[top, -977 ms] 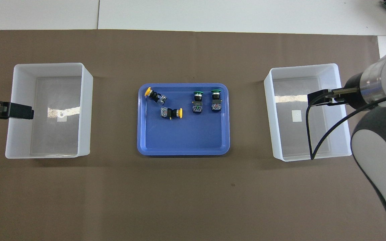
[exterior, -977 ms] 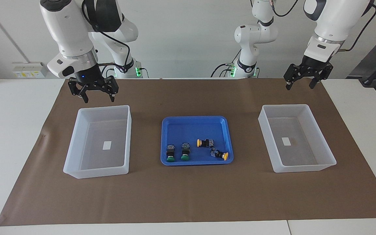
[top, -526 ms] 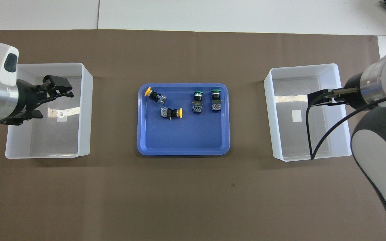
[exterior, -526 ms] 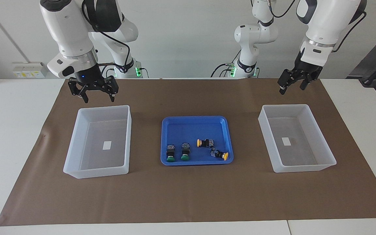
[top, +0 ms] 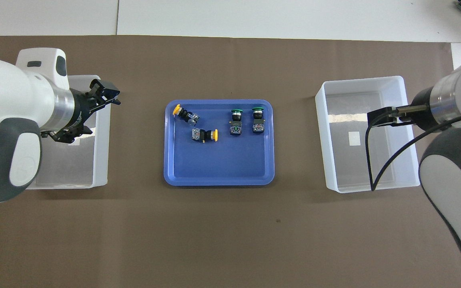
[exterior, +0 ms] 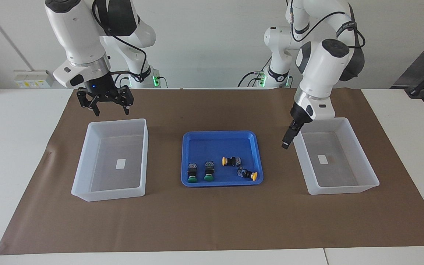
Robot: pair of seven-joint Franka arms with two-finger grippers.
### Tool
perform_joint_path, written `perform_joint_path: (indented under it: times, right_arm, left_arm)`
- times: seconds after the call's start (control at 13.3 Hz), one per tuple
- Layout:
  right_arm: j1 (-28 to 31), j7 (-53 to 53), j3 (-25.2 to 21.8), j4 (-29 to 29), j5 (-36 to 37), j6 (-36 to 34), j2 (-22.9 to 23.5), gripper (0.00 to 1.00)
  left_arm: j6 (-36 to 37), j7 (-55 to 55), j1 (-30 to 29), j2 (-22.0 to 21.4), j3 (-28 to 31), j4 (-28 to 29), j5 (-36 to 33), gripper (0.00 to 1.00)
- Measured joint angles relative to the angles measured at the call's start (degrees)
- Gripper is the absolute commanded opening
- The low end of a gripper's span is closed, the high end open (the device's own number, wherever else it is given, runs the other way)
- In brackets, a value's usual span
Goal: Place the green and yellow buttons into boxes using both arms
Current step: 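Reach the left gripper over the blue tray to a yellow button, then close the left gripper on the yellow button and lift it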
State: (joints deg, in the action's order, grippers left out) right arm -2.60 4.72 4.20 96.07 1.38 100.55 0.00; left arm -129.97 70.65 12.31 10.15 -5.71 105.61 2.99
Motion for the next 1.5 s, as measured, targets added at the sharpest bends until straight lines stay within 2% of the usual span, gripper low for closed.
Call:
perform_joint_path:
  times: [0.15, 0.45, 0.68, 1.13, 1.35, 1.5]
  right_arm:
    - [0.0, 0.0, 0.0, 0.0, 0.0, 0.0, 0.0, 1.0]
    - [0.0, 0.0, 0.0, 0.0, 0.0, 0.0, 0.0, 1.0]
    - [0.0, 0.0, 0.0, 0.0, 0.0, 0.0, 0.0, 1.0]
    - [0.0, 0.0, 0.0, 0.0, 0.0, 0.0, 0.0, 1.0]
    - [0.0, 0.0, 0.0, 0.0, 0.0, 0.0, 0.0, 1.0]
    - [0.0, 0.0, 0.0, 0.0, 0.0, 0.0, 0.0, 1.0]
  left_arm:
    - [-2.39, 5.84, 2.2, 2.02, 0.05, 0.99, -0.92, 1.0]
    - [-5.35, 17.32, 8.06, 7.78, 0.02, 1.11, -8.12, 1.0]
    - [-5.75, 18.58, 8.99, 10.37, 0.2, 0.61, -9.55, 1.0]
    - [-5.99, 19.5, 9.4, 15.52, 0.23, -5.38, -10.08, 1.0]
    - [-6.37, 20.1, 9.86, 16.0, 0.24, -5.4, -10.36, 0.68]
    - [-7.02, 20.15, 9.87, 16.28, 0.25, -4.99, -10.42, 0.66]
